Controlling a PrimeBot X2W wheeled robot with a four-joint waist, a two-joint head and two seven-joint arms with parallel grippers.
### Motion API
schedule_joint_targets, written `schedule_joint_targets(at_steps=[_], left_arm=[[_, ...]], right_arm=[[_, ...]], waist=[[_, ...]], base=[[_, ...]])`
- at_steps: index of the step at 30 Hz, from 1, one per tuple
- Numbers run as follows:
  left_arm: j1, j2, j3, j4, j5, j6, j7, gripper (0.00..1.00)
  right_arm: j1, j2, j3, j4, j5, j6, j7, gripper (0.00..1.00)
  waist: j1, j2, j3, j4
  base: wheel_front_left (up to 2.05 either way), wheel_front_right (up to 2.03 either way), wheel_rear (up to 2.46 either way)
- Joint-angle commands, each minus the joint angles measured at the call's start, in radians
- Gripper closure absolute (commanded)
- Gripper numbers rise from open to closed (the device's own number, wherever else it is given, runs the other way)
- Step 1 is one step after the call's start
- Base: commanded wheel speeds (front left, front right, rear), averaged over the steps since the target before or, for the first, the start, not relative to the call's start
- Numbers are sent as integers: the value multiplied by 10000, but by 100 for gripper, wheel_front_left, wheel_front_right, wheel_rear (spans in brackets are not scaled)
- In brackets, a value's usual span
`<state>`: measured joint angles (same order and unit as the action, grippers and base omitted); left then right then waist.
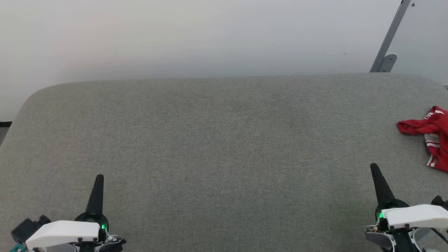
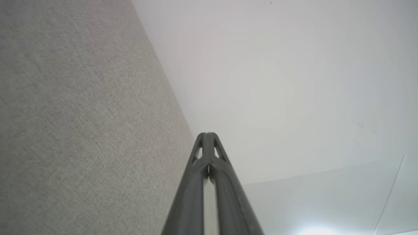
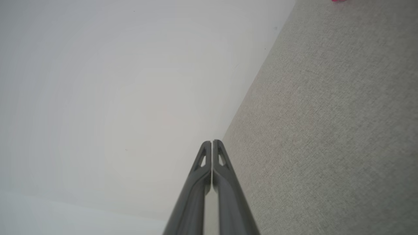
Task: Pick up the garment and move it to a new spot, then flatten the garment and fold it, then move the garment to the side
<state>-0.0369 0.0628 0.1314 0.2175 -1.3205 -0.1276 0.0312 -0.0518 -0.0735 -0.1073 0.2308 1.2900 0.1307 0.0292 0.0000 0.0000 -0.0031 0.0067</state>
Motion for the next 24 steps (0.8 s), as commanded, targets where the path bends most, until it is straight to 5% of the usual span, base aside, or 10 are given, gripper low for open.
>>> schedule_joint_targets(at_steps=[1,24], left_arm=[[-199,18,-8,-35,-194,-38,64,100],[-552,-76,-110,156,-1843,-48,549,100]], right_arm=[[-171,12,-34,-32,198,2,94,100],[-440,158,-61,82,2031,1,571,100]], waist=[[0,0,1,-1],[0,0,35,-38]], base=[[0,0,0],[0,0,0]])
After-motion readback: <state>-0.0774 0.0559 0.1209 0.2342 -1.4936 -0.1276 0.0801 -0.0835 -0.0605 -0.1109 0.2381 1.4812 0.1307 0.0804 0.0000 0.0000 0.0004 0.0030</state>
